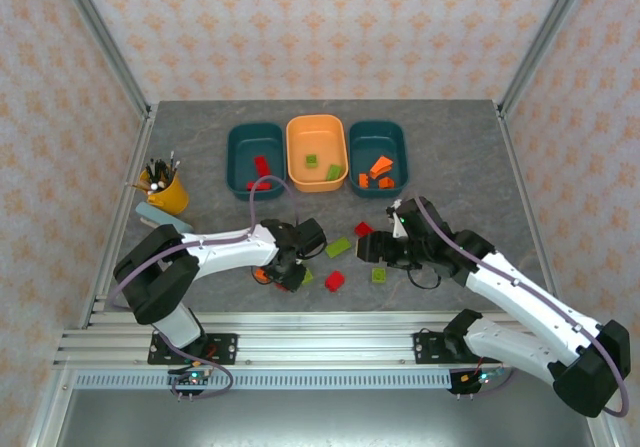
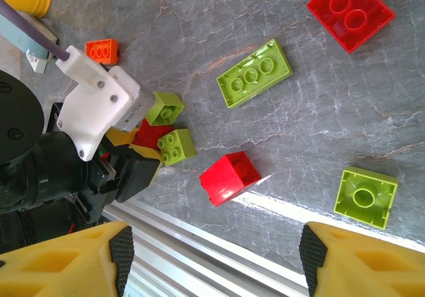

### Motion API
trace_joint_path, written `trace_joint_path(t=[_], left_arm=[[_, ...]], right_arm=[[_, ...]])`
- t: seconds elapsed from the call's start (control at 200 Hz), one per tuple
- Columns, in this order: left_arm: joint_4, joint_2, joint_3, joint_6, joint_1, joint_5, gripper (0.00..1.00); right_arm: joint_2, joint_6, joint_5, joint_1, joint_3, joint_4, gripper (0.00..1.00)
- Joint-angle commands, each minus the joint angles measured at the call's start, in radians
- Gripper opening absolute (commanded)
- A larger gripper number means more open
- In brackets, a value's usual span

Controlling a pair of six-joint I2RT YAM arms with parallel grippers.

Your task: Sort the legos into containers by color

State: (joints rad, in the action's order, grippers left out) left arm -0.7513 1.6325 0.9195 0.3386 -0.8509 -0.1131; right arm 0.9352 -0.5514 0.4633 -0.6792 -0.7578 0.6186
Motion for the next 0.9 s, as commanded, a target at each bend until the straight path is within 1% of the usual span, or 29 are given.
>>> trace_joint_path(t=[0.0, 0.055, 0.145, 0.25, 0.355, 0.48, 0.625, 0.776, 0.896], left_arm=[[0.035, 0.036, -0.021, 0.004, -0.002, 0.051, 0.34], [0.02, 0.021, -0.012, 0.014, -0.001, 0.072, 0.32], [-0.038, -0.031, 0.028, 0.032, 0.0, 0.111, 0.32], [-0.131, -0.103, 0.119, 0.062, 0.019, 0.14, 0.32], [-0.213, -0.148, 0.222, 0.085, 0.064, 0.15, 0.32], [-0.275, -0.156, 0.351, 0.087, 0.17, 0.141, 0.32], [-0.306, -0.094, 0.501, 0.058, 0.317, 0.136, 0.32], [-0.321, 0.048, 0.647, 0.02, 0.442, 0.166, 0.32], [-0.329, 0.178, 0.746, 0.028, 0.533, 0.18, 0.32]], right_arm=[[0.004, -0.015, -0.029, -0.003, -0.018, -0.017, 0.69], [0.004, -0.015, -0.036, -0.003, -0.026, -0.015, 0.68], [0.002, -0.011, -0.053, -0.003, -0.058, 0.001, 0.68], [0.002, -0.001, -0.096, -0.003, -0.117, 0.02, 0.67], [0.013, 0.003, -0.142, -0.003, -0.186, 0.024, 0.66], [0.059, -0.005, -0.188, -0.003, -0.274, -0.01, 0.66], [0.145, -0.055, -0.198, -0.003, -0.331, -0.176, 0.66], [0.27, -0.126, -0.192, -0.003, -0.376, -0.371, 0.68], [0.38, -0.129, -0.174, -0.003, -0.465, -0.387, 0.68]])
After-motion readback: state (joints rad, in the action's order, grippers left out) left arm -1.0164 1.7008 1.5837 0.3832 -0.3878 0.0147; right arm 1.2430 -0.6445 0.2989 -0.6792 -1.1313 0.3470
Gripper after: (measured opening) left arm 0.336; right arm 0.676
